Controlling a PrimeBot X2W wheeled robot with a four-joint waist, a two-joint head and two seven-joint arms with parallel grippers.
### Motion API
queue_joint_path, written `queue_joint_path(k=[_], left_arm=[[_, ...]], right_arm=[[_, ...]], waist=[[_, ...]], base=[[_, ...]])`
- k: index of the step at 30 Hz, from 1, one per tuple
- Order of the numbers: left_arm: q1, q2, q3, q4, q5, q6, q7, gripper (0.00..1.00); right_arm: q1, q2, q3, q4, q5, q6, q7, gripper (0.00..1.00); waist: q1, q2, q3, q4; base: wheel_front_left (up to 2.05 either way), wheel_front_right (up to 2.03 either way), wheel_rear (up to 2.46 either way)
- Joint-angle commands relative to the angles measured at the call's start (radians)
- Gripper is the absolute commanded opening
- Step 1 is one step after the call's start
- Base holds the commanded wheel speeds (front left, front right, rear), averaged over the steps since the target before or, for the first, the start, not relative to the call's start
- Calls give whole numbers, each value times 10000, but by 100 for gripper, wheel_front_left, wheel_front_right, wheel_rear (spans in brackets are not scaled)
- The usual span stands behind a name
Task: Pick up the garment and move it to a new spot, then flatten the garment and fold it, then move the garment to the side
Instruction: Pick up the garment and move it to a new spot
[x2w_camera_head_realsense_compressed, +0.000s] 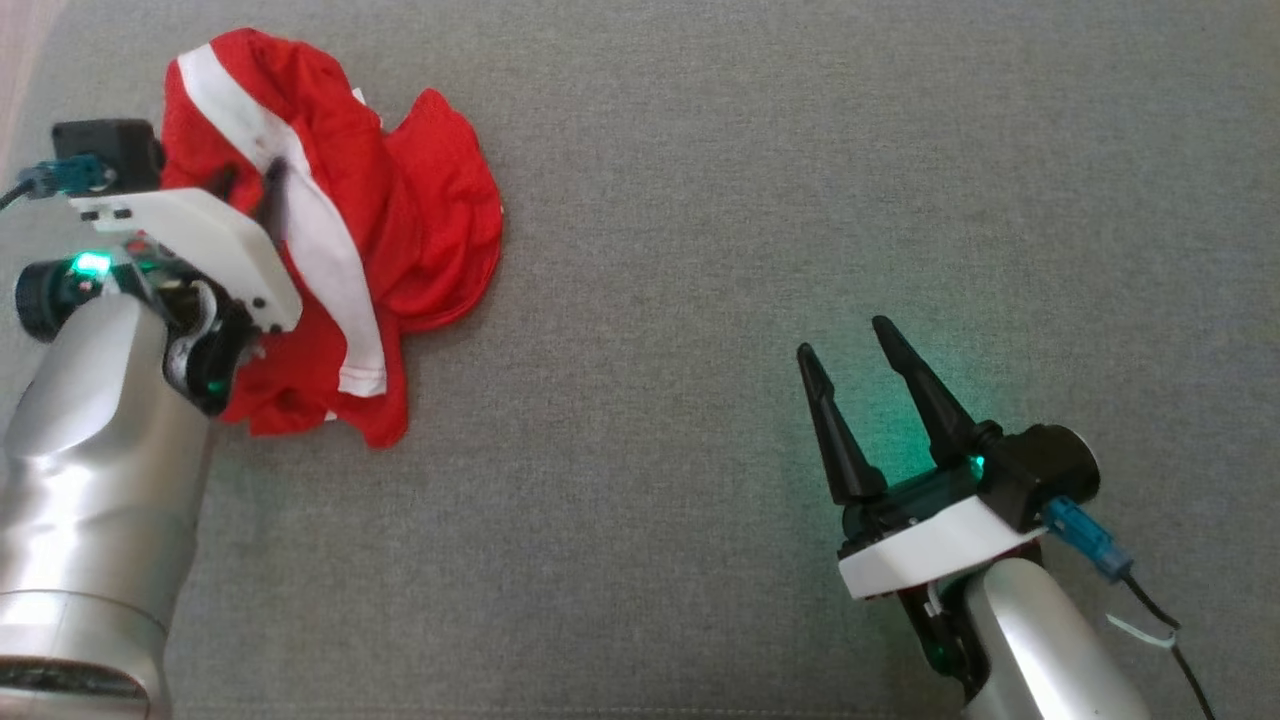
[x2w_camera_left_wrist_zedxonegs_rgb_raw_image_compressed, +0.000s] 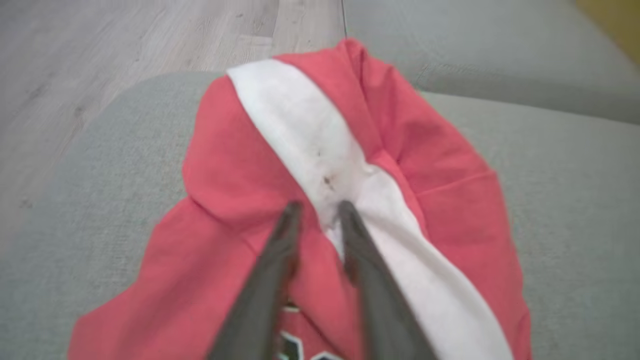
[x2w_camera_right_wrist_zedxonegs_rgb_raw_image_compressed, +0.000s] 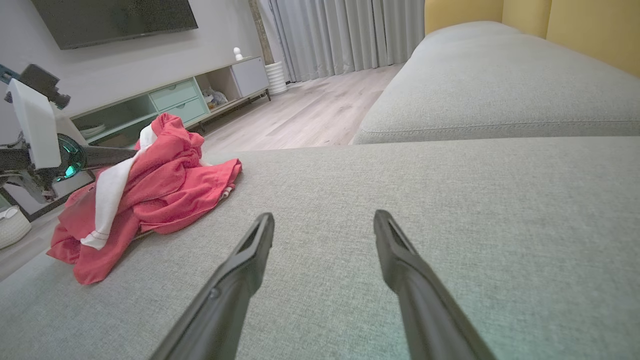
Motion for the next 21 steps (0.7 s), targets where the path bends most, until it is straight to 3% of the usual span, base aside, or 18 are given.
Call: queue_joint_path(k=[1,12,21], left_arm=[[-429,488,261,-313,-237,17,-213,0],[-778,1032,-382,-1983,-1249,16,-3093,0],[-70,831,-805,-4451,-2022,25,-3096,0]], right_arm=[[-314,-18,196,-366,46,-7,-105,100],[-1,-18,-56,-197,254,-7,-105,100],[334,-18,-369,-267,574,-7,-105,100]], waist=[[-1,0,-39,23],[-1,0,-1405,240],[-1,0,-2193,-67]], base=[[0,0,0],[0,0,0],[0,0,0]])
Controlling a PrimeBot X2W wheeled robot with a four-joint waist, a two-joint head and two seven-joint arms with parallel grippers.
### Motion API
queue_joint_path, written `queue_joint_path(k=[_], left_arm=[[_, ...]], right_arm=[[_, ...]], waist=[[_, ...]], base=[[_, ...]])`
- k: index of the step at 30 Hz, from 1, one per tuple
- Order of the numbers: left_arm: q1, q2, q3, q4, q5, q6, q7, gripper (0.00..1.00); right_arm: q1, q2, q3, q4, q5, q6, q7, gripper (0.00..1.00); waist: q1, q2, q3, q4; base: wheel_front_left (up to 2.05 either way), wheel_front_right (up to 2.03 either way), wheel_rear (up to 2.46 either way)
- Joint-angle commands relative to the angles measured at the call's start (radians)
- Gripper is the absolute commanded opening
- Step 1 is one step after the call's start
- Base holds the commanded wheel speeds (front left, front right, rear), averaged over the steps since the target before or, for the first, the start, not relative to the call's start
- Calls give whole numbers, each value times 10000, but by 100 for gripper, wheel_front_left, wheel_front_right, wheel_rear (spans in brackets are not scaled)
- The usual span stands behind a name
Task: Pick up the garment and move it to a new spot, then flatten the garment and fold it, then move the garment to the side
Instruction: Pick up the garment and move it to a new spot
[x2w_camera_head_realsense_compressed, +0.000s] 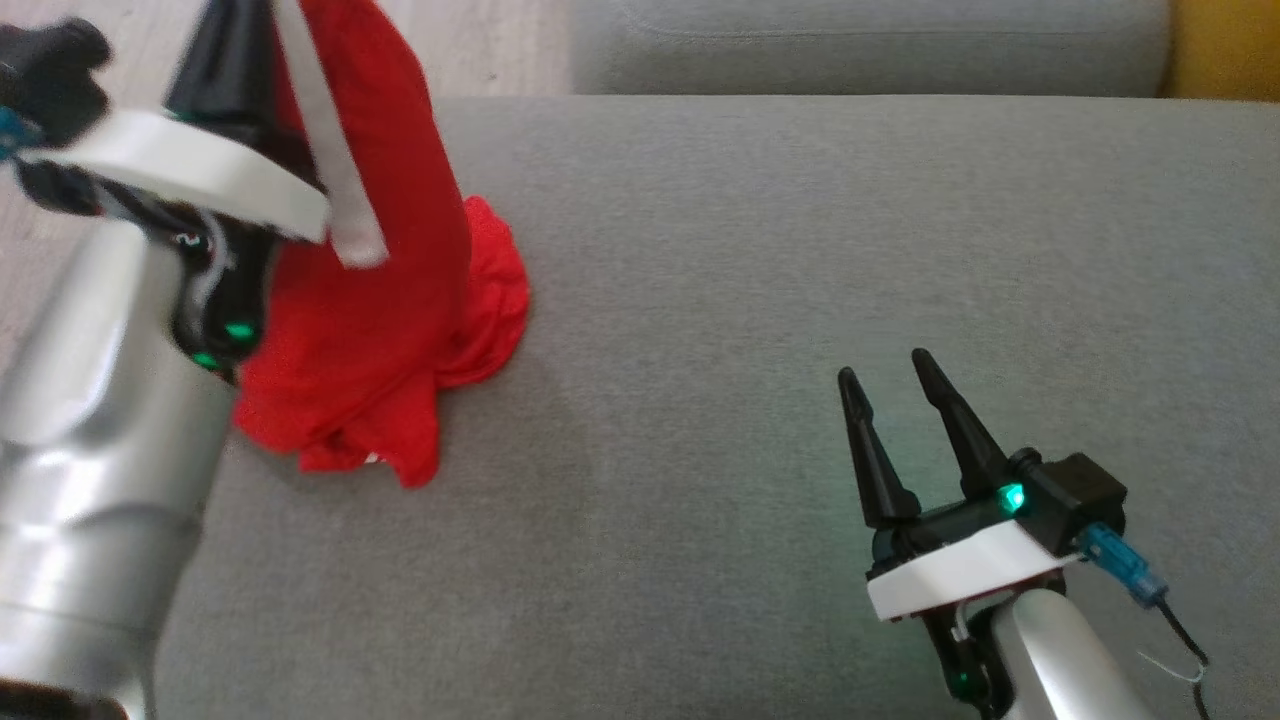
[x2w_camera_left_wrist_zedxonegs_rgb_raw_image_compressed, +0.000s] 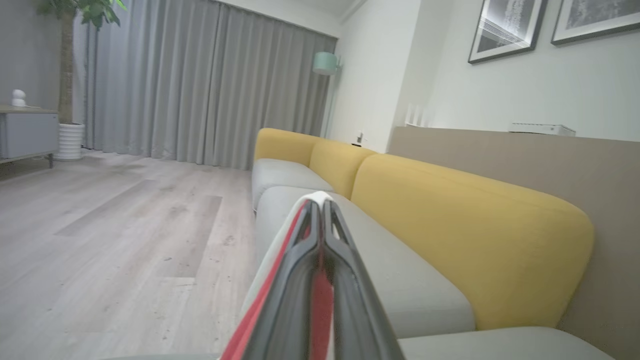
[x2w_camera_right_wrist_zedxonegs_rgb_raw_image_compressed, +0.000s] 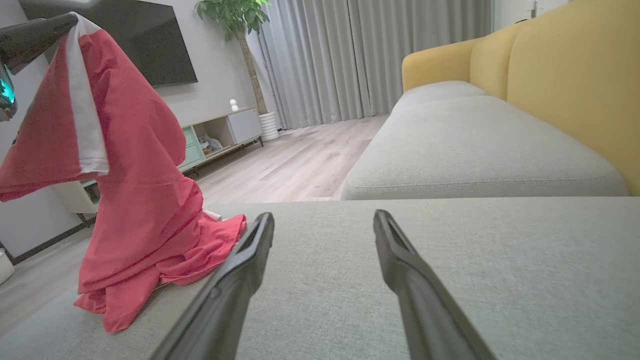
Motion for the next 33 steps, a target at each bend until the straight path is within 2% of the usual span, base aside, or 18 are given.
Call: queue_joint_path(k=[1,8,17,21,22,23,24,29,33], left_arm=[[-229,249,158,-504,-27,44,102,0],[-127,-608,-339,-1820,-34,398,309,0],[-376,-2238,-1467,-1602,107,526,341,0],[-113,-2601,-2103,-1344,246,590,217,0],[17,-2685,-2258,-1224,297,722,61,14],[144,-2745,-2527,-1066,387,775,-24,50],[265,-2785,-2830,-901,491,789,-78,100],[675,-2863,-3861,-138,610,734,-291,100],[591,-2873,-3991,181,581,751,-733,100]], right_arm=[[-233,-20,175,-360,71,-7,-105,100],[-343,-20,91,-435,712,-7,-105,100],[-567,-20,-43,-858,1163,-7,-105,100],[-712,-20,-614,-1533,693,-7,-105,100],[-714,-20,-803,-1745,672,-7,-105,100],[-709,-20,-1023,-1941,649,-7,-105,100],[-694,-20,-1164,-2080,641,-7,-105,100],[-623,-20,-1662,-2357,620,-7,-105,100],[-557,-20,-1887,-2322,541,-7,-105,100]], waist=[[4,0,-96,-221],[4,0,-27,-1311],[4,0,558,-3117],[4,0,914,-3593],[4,0,1035,-3752],[4,0,1117,-3854],[4,0,1200,-3958],[4,0,1369,-4086],[4,0,1169,-3699]], base=[[0,0,0],[0,0,0],[0,0,0],[0,0,0],[0,0,0],[0,0,0],[0,0,0],[0,0,0],[0,0,0]])
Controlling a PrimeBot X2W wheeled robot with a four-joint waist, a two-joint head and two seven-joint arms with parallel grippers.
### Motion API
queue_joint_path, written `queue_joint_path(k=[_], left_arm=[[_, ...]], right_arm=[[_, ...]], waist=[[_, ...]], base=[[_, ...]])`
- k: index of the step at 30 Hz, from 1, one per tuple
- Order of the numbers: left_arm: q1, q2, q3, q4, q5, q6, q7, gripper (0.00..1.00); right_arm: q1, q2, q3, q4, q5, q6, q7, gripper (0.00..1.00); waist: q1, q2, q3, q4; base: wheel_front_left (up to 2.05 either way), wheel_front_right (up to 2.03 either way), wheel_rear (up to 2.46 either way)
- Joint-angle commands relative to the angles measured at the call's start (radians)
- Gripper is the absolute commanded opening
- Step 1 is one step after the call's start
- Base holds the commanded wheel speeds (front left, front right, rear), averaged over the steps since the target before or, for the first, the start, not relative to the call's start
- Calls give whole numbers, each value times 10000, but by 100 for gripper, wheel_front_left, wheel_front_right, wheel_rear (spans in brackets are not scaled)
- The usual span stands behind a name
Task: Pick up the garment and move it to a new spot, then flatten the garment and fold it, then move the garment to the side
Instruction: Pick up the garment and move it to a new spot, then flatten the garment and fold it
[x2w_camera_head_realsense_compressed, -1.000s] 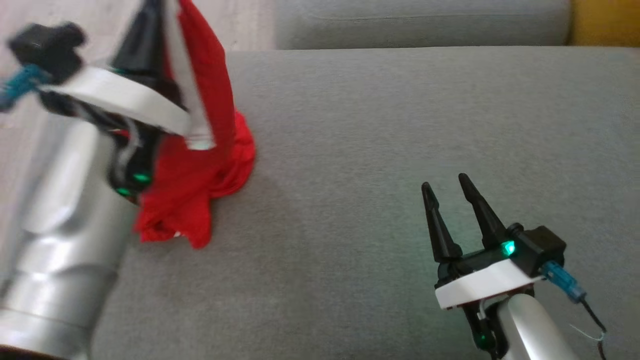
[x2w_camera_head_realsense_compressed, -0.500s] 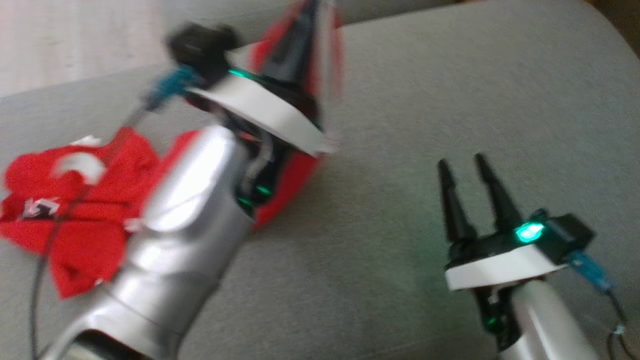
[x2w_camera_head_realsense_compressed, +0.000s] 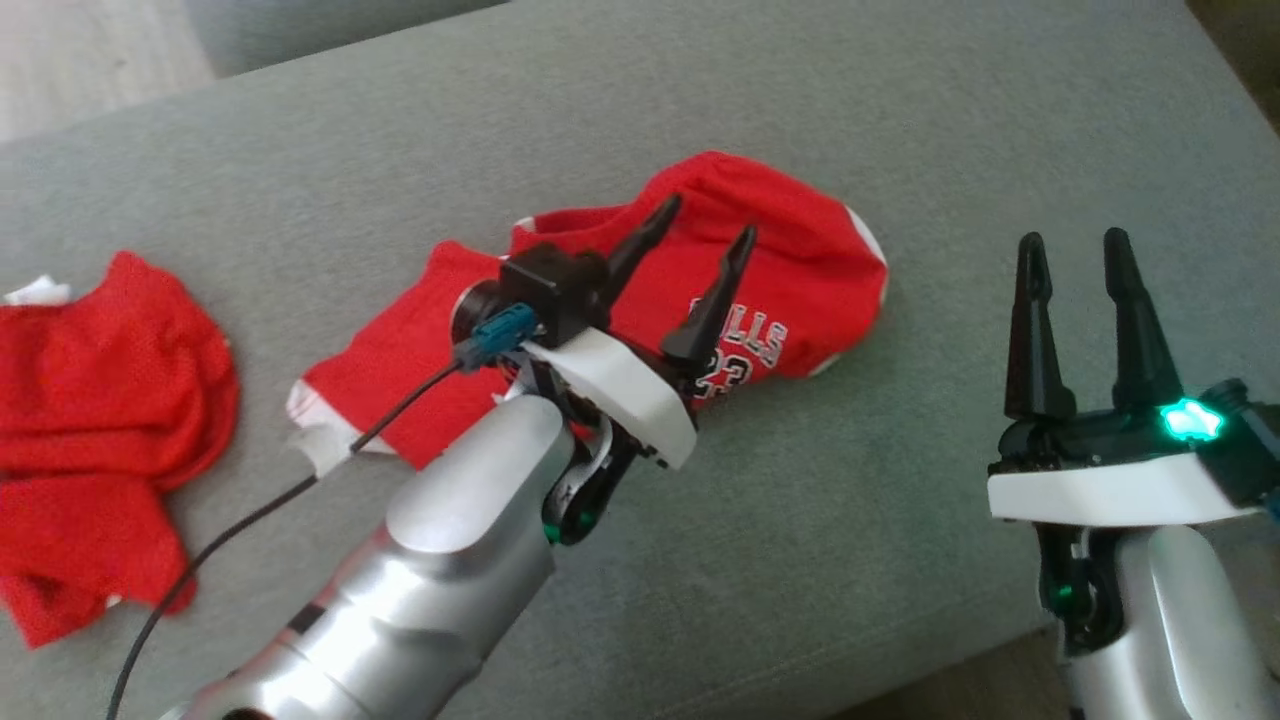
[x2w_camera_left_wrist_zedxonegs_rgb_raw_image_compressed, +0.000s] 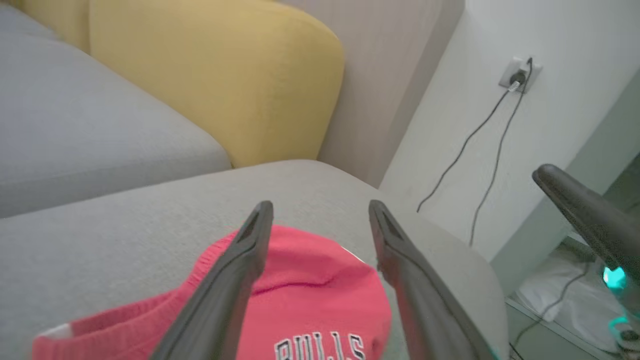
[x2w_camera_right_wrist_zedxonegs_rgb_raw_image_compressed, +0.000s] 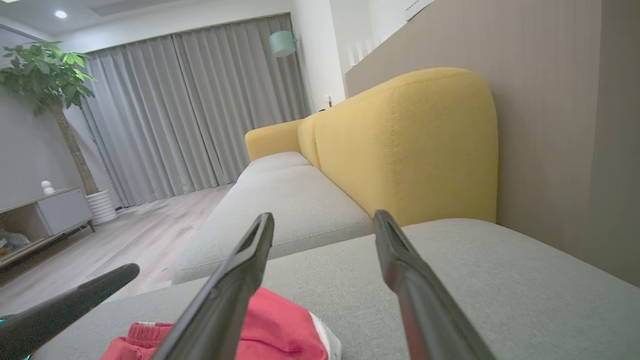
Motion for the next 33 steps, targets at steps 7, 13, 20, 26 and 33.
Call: queue_joint_path(k=[7,13,20,26,33], left_arm=[[-693,832,948,2,830,665,-1260,100],[698,1880,2291,-1203,1284,1492,-1399,100],[4351,2583,3745,-3338,2589,2346,-1405,100],[5479,2182,4129,-3669,3124,2164,-1405,100],[5387,1769,4449,-3630,3479,1772,-1406,100]], right_arm=[[64,-33,446,-77,-473,-7,-63,100],[390,-33,757,432,-788,-7,-63,100],[727,-33,810,928,-882,-7,-63,100],[844,-33,649,1109,-952,-7,-63,100],[414,-33,36,1808,-1272,-7,-49,100]], waist=[[-1,0,-964,1461],[-1,0,-1419,2540],[-1,0,-1632,3301],[-1,0,-1577,3548],[-1,0,-1313,3710]], base=[[0,0,0],[0,0,0],[0,0,0],[0,0,0],[0,0,0]])
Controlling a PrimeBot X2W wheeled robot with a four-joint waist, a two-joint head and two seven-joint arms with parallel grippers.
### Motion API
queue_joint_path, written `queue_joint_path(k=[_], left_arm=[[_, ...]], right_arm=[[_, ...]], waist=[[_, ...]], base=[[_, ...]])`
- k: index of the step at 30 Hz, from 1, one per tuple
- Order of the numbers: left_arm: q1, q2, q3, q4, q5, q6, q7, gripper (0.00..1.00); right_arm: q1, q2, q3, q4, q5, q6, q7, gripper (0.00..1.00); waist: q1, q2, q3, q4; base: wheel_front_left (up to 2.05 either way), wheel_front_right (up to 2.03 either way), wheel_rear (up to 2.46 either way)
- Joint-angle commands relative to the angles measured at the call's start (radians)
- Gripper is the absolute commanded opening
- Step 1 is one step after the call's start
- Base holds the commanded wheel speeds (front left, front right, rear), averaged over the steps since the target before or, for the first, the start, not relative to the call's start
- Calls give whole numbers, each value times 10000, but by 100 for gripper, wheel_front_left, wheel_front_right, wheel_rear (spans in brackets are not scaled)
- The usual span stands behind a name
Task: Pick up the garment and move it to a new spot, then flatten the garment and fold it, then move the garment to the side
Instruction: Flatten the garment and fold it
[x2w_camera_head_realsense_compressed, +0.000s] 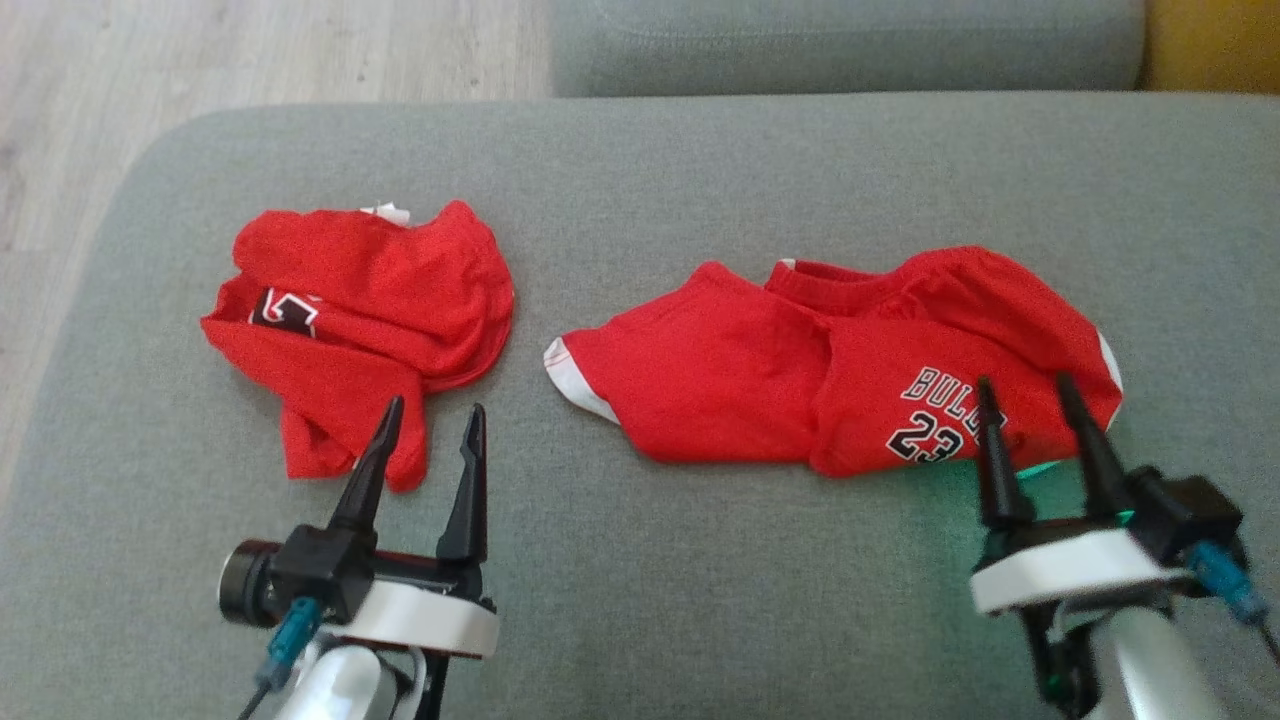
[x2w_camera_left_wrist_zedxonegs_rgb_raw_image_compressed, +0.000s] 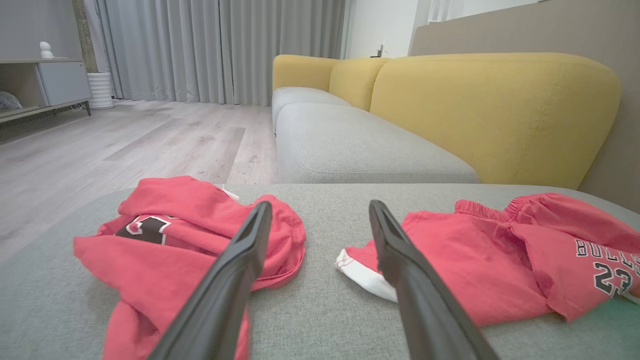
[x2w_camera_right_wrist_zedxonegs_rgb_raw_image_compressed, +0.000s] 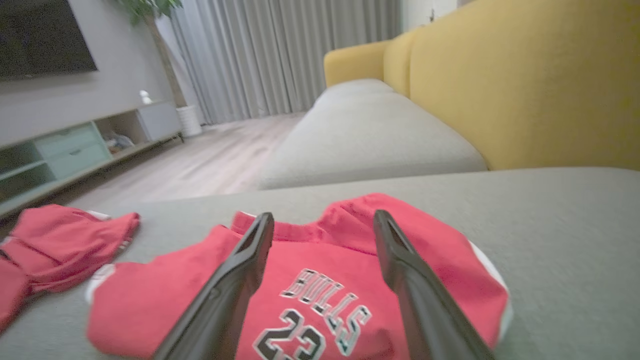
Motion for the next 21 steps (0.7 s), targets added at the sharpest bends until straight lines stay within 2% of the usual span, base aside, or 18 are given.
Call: queue_joint_path(k=[1,5,7,11,15,20,21], left_arm=[[-592,70,427,-266,75,-22,-50,100],[-675,-129,756,-235,157,-207,-50,100],[-738,-261,808,-108,276,-424,-50,100],[-880,-493,863,46,402,-690,-51,100],[-959,-671,1014,134,487,-883,-51,100],[-1012,-797,1237,212,592,-1058,-51,100],[-1024,-813,1274,227,622,-1086,-51,100]], right_arm=[[-630,-54,96,-218,-123,-7,24,100],[-1901,-54,-989,760,-741,-7,852,100],[-2814,-54,-1798,1517,-1649,-7,1481,100],[-3623,-54,-2722,2488,-2589,-7,2145,100],[-4048,-54,-3160,3430,-3252,-7,2649,100],[-4368,-54,-3261,4447,-3476,-7,2980,100],[-4426,-54,-3255,4631,-3485,-7,3029,69]], waist=[[0,0,86,27],[0,0,420,106],[0,0,674,213],[0,0,932,385],[0,0,1111,481],[0,0,1227,487],[0,0,1242,479]], base=[[0,0,0],[0,0,0],[0,0,0],[0,0,0],[0,0,0],[0,0,0],[0,0,0]])
